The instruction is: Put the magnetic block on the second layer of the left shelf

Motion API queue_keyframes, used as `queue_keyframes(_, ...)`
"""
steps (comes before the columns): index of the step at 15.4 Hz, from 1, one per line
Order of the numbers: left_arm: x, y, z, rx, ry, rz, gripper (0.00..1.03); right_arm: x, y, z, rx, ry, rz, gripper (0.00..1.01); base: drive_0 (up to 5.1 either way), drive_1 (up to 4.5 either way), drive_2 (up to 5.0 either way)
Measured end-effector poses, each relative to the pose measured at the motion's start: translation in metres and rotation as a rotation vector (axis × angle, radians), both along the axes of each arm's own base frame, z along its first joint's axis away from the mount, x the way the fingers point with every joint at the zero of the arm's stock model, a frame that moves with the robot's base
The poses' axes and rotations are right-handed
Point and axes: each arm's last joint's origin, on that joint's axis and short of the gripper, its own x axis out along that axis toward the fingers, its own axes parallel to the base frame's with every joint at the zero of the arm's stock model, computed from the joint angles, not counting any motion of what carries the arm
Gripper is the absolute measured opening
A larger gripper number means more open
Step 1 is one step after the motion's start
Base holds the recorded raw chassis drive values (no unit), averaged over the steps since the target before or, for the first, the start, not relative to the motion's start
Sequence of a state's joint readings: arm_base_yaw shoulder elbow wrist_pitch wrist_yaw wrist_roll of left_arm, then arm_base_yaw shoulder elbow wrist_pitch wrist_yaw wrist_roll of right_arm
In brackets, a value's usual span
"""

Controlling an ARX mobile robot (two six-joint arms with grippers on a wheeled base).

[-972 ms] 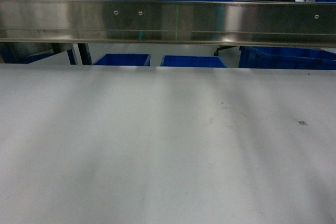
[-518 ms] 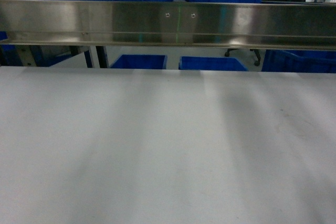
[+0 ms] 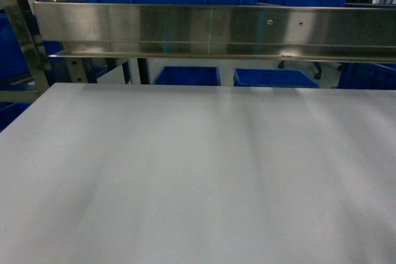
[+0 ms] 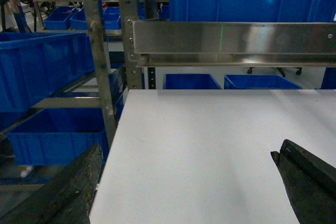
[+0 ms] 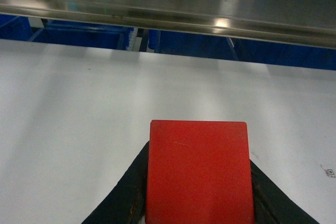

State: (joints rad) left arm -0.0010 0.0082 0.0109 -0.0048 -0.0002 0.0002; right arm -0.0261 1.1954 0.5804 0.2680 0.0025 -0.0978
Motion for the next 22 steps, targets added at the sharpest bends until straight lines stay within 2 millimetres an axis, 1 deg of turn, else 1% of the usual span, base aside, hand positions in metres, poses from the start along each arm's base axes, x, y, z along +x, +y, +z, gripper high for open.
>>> queue_keyframes(19, 0.0, 0.0, 0.0, 0.0, 0.0, 0.0, 0.98, 0.0, 0.0, 0.0001, -0.001, -0.002, 0.0, 0.34, -5.0, 2.43, 2.4)
queue_keyframes(22, 0.0, 0.0, 0.0001, 0.0, -0.001, 0.001, 0.98, 0.0001, 0.0, 0.0004, 0.0, -0.005, 0.0, 0.34, -4.7, 3.65, 1.2)
